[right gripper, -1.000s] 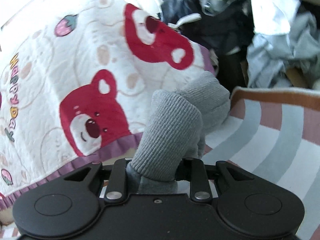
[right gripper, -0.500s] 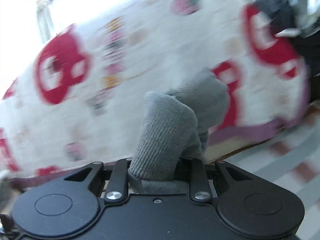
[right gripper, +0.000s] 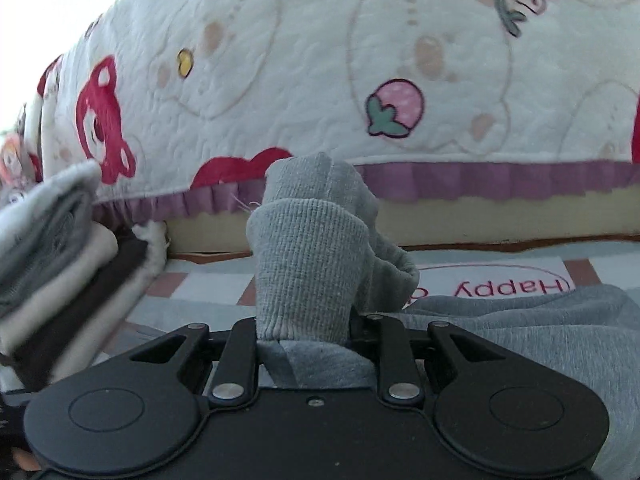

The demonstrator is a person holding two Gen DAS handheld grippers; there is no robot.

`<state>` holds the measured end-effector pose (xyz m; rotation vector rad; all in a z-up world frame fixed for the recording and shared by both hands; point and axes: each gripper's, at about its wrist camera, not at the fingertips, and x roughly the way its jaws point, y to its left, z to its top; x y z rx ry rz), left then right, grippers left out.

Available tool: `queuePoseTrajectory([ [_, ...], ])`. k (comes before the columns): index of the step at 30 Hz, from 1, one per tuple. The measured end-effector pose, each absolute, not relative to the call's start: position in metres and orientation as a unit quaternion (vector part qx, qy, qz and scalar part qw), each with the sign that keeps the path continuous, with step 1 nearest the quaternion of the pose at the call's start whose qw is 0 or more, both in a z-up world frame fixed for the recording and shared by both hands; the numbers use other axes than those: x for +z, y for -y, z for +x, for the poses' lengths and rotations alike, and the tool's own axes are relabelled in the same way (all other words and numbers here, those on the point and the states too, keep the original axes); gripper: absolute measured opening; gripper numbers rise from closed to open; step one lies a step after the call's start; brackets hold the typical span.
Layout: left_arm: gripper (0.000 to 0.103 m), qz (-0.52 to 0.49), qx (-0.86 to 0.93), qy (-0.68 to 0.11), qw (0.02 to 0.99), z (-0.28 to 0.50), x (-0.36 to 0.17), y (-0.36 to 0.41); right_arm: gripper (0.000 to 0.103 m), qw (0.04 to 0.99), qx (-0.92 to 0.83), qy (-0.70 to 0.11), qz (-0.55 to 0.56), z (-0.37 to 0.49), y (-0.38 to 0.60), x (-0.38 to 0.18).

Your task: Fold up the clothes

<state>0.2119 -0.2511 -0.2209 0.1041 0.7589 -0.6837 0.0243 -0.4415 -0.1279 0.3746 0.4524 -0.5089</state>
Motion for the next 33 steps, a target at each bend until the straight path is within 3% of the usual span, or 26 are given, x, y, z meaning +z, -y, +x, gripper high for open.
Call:
queuePoseTrajectory([
  [4,0.062,0.022,-0.348,-0.374,0.859,0.220,-0.227,0.240,0.026,0.930,-0.247,-0.178,0.206,0.028,0.430,-0.116],
  [10,0.061,0.002,-0.356,-0.376,0.855,0.227,-0.224,0.233,0.026,0.961,-0.183,-0.164,0.125,0.078,0.383,-0.105],
  [14,0.061,-0.027,-0.348,-0.383,0.855,0.234,-0.217,0.223,0.027,0.962,-0.131,-0.224,0.085,0.123,0.348,-0.134],
  [16,0.060,-0.020,-0.342,-0.390,0.855,0.238,-0.217,0.220,0.037,0.954,-0.114,-0.274,0.047,0.144,0.331,-0.158],
  [18,0.056,-0.006,-0.333,-0.397,0.856,0.239,-0.220,0.219,0.041,0.935,-0.088,-0.342,0.006,0.161,0.319,-0.180],
  [21,0.057,-0.020,-0.328,-0.410,0.851,0.241,-0.227,0.213,0.044,0.932,-0.071,-0.354,-0.022,0.151,0.311,-0.178],
  [25,0.057,-0.020,-0.319,-0.409,0.855,0.242,-0.224,0.211,0.061,0.942,-0.021,-0.332,0.033,0.127,0.325,-0.162],
  [30,0.056,-0.021,-0.308,-0.364,0.879,0.236,-0.192,0.201,0.061,0.947,0.073,-0.292,0.115,0.075,0.349,-0.145],
  [33,0.057,-0.013,-0.318,-0.312,0.895,0.223,-0.165,0.193,0.061,0.953,0.033,-0.275,0.127,0.030,0.376,-0.132],
])
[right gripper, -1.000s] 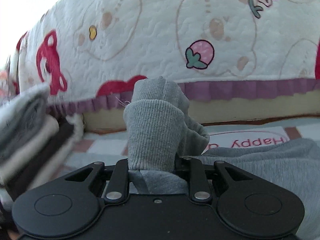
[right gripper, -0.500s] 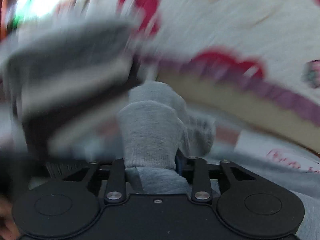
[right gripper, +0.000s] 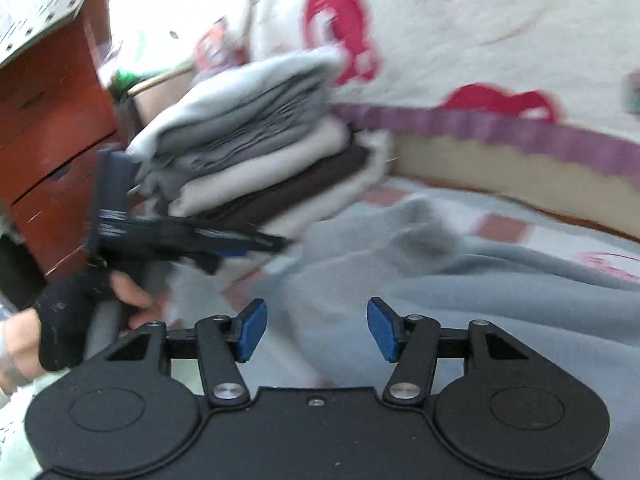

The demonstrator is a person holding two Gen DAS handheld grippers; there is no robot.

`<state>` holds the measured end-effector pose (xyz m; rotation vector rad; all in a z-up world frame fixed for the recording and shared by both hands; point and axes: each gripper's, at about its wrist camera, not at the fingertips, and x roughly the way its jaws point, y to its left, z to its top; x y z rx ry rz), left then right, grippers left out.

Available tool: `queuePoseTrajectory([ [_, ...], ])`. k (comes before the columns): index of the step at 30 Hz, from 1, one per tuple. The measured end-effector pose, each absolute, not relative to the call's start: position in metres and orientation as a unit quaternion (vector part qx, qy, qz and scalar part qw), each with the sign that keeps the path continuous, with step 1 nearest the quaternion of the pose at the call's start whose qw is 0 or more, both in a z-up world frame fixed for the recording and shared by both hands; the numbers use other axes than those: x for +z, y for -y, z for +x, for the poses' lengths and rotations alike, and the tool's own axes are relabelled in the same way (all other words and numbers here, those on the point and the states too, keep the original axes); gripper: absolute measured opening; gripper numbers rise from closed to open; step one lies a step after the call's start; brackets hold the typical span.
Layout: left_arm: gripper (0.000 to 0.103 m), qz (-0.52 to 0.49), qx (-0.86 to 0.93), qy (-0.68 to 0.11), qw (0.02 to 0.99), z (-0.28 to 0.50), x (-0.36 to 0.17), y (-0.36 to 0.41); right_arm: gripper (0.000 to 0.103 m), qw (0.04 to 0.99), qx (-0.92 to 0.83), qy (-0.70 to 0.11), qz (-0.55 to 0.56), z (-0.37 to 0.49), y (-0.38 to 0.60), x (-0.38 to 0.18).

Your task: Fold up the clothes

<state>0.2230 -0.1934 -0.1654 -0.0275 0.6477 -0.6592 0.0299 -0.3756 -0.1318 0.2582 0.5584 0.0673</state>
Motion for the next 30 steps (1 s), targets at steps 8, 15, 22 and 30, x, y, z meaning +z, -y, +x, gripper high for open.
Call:
queuePoseTrajectory([
  [8,0.061,0.059,-0.438,-0.302,0.844,0.203,-0.141,0.286,0.063,0.928,-0.145,-0.329,0.098,-0.061,0.463,-0.146],
  [15,0.070,0.051,-0.443,-0.374,0.813,0.226,-0.173,0.345,0.063,0.906,-0.214,-0.335,0.142,-0.112,0.484,-0.153],
  [22,0.005,0.106,-0.380,-0.352,0.849,0.217,-0.159,0.351,0.064,0.914,-0.191,-0.345,0.098,-0.107,0.481,-0.164],
  [30,0.013,0.125,-0.296,-0.358,0.877,0.216,-0.168,0.324,0.064,0.913,-0.181,-0.343,0.125,-0.118,0.496,-0.177],
])
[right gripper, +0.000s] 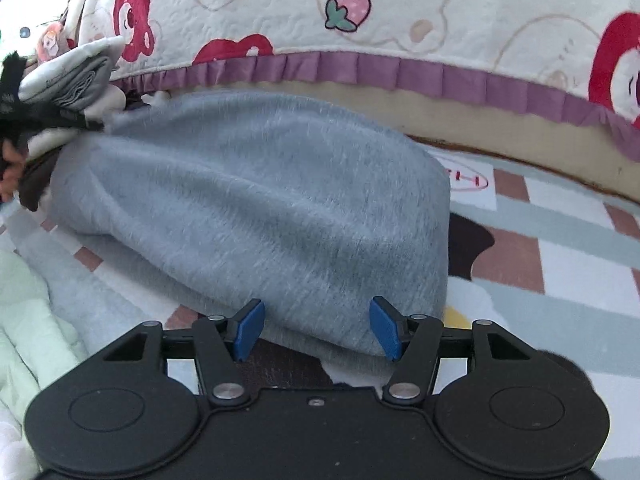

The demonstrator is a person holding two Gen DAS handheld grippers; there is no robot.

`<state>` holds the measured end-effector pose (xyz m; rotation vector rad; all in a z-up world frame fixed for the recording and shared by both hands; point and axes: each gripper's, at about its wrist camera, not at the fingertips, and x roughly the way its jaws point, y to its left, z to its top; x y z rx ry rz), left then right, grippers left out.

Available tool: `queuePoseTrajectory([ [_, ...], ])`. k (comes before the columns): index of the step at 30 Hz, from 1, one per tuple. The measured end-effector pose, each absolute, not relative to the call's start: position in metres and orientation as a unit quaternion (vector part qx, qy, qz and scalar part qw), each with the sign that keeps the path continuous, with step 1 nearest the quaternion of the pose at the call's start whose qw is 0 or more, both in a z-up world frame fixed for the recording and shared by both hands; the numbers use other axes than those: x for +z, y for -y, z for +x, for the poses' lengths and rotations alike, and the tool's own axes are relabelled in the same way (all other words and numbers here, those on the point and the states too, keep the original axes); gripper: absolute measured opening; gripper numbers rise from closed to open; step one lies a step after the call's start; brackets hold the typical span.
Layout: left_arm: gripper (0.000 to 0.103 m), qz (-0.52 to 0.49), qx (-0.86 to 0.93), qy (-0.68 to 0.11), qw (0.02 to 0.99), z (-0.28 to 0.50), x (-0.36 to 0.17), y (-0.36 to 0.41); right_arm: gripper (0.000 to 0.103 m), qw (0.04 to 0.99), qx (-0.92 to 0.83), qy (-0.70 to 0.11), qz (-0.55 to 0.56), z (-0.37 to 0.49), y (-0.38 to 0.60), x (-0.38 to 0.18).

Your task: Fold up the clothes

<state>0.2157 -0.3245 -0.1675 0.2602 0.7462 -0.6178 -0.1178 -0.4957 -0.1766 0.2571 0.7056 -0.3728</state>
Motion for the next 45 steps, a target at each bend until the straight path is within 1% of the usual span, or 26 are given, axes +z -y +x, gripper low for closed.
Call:
queuePoseTrajectory([
  [1,0.018,0.109,-0.283,-0.372,0.877,0.221,-0.173,0.319,0.064,0.913,-0.180,-0.342,0.128,-0.118,0.497,-0.178],
  [2,0.033,0.092,-0.270,-0.383,0.879,0.226,-0.176,0.313,0.064,0.914,-0.179,-0.341,0.130,-0.118,0.497,-0.178],
  [3,0.041,0.075,-0.261,-0.378,0.885,0.226,-0.174,0.304,0.064,0.914,-0.178,-0.342,0.130,-0.119,0.497,-0.177],
  [4,0.039,0.063,-0.249,-0.371,0.892,0.223,-0.168,0.293,0.064,0.914,-0.177,-0.342,0.128,-0.120,0.497,-0.177],
  [7,0.042,0.012,-0.229,-0.361,0.904,0.215,-0.152,0.254,0.064,0.914,-0.178,-0.342,0.125,-0.122,0.497,-0.179],
  [8,0.047,-0.011,-0.226,-0.360,0.905,0.212,-0.147,0.239,0.064,0.914,-0.180,-0.340,0.128,-0.123,0.497,-0.180],
  [9,0.051,-0.041,-0.229,-0.366,0.901,0.213,-0.145,0.226,0.065,0.914,-0.182,-0.337,0.131,-0.122,0.497,-0.180],
  [11,0.053,-0.095,-0.242,-0.392,0.882,0.214,-0.148,0.206,0.065,0.914,-0.190,-0.334,0.134,-0.120,0.497,-0.181],
  [13,0.054,-0.120,-0.256,-0.419,0.863,0.212,-0.158,0.198,0.066,0.914,-0.196,-0.330,0.132,-0.118,0.494,-0.181],
  [17,0.054,-0.154,-0.298,-0.452,0.827,0.198,-0.182,0.201,0.066,0.915,-0.206,-0.327,0.113,-0.118,0.487,-0.181],
  [19,0.060,-0.169,-0.314,-0.462,0.812,0.190,-0.193,0.207,0.066,0.916,-0.213,-0.324,0.105,-0.121,0.484,-0.179],
  [21,0.062,-0.190,-0.327,-0.472,0.796,0.184,-0.201,0.212,0.066,0.915,-0.223,-0.319,0.108,-0.125,0.484,-0.176],
  [24,0.067,-0.203,-0.322,-0.472,0.795,0.185,-0.208,0.222,0.066,0.913,-0.234,-0.314,0.115,-0.130,0.486,-0.176],
  [27,0.075,-0.211,-0.303,-0.473,0.800,0.186,-0.214,0.234,0.065,0.912,-0.240,-0.313,0.113,-0.132,0.486,-0.176],
  [29,0.079,-0.221,-0.289,-0.470,0.804,0.183,-0.217,0.238,0.065,0.908,-0.253,-0.324,0.086,-0.128,0.482,-0.178],
  [31,0.076,-0.203,-0.284,-0.453,0.820,0.176,-0.214,0.246,0.065,0.902,-0.266,-0.337,0.042,-0.123,0.475,-0.183],
  [33,0.049,-0.149,-0.281,-0.423,0.849,0.167,-0.202,0.258,0.065,0.900,-0.272,-0.339,0.017,-0.121,0.470,-0.185],
  [35,0.028,-0.083,-0.286,-0.389,0.872,0.154,-0.189,0.265,0.065,0.900,-0.279,-0.335,0.014,-0.124,0.468,-0.182],
  [36,0.026,-0.049,-0.286,-0.372,0.882,0.148,-0.183,0.271,0.065,0.900,-0.280,-0.334,0.016,-0.126,0.469,-0.182],
  [38,0.026,0.018,-0.283,-0.335,0.898,0.134,-0.173,0.285,0.065,0.899,-0.284,-0.334,0.019,-0.129,0.472,-0.182],
  [40,0.031,0.042,-0.272,-0.327,0.904,0.130,-0.170,0.295,0.066,0.894,-0.293,-0.337,0.023,-0.131,0.475,-0.183],
  [41,0.040,0.032,-0.266,-0.337,0.903,0.133,-0.171,0.297,0.066,0.893,-0.295,-0.339,0.032,-0.132,0.478,-0.185],
  [42,0.055,0.008,-0.259,-0.354,0.898,0.140,-0.174,0.296,0.066,0.892,-0.295,-0.340,0.043,-0.133,0.481,-0.186],
  [43,0.061,-0.024,-0.258,-0.376,0.890,0.148,-0.178,0.294,0.066,0.891,-0.294,-0.341,0.053,-0.134,0.483,-0.187],
  [44,0.065,-0.055,-0.261,-0.399,0.877,0.158,-0.183,0.291,0.066,0.891,-0.293,-0.342,0.062,-0.134,0.486,-0.189],
  [45,0.060,-0.060,-0.266,-0.398,0.876,0.161,-0.183,0.290,0.066,0.890,-0.292,-0.343,0.071,-0.135,0.488,-0.191],
])
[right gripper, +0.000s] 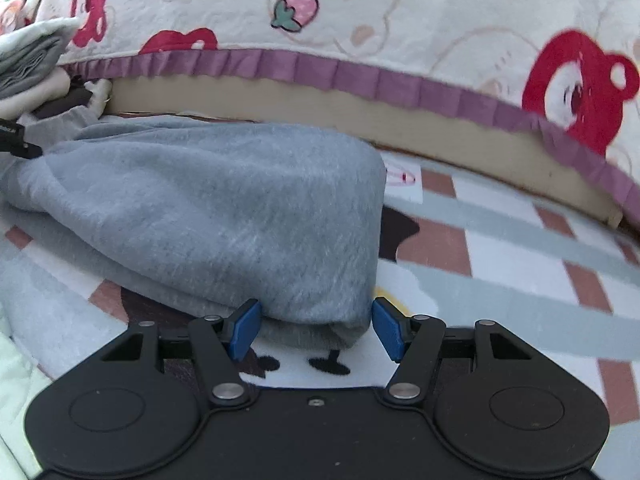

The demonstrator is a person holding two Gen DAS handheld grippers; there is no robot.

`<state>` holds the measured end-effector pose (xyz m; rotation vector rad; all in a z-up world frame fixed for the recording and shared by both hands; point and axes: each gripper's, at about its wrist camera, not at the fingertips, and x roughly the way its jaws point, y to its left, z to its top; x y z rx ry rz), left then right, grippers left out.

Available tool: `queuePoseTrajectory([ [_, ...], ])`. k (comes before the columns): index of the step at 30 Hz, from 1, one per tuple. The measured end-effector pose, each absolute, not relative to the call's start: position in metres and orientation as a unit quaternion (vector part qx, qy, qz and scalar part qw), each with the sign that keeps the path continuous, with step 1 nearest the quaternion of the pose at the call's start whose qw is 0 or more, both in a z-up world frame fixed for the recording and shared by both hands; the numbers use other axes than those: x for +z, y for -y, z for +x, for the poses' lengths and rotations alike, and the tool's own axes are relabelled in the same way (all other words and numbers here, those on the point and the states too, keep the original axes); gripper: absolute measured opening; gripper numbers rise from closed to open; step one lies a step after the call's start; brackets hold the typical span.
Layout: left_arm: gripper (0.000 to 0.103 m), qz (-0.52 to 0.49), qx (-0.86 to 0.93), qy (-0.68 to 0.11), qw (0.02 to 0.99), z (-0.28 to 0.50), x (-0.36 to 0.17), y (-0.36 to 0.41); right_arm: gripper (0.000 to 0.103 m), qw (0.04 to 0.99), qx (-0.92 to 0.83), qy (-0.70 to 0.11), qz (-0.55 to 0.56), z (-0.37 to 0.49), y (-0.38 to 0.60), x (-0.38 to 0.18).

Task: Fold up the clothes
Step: 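Grasp the grey bundle with the left gripper while the right gripper presses the sweatshirt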

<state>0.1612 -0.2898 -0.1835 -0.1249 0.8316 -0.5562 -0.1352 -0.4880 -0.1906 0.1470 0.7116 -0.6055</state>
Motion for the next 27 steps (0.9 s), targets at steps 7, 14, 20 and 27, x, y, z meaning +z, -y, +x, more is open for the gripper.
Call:
queuePoseTrajectory([
  [7,0.018,0.007,-0.314,-0.266,0.911,0.137,-0.131,0.290,0.066,0.886,-0.295,-0.341,0.109,-0.139,0.498,-0.198],
  [14,0.020,-0.019,-0.282,-0.273,0.919,0.157,-0.134,0.250,0.066,0.885,-0.296,-0.342,0.108,-0.137,0.500,-0.201],
  [20,0.031,-0.085,-0.270,-0.338,0.898,0.174,-0.170,0.218,0.066,0.884,-0.296,-0.343,0.114,-0.135,0.501,-0.202],
  [27,0.053,-0.019,-0.172,-0.257,0.951,0.162,-0.139,0.212,0.067,0.881,-0.295,-0.344,0.139,-0.136,0.505,-0.201],
])
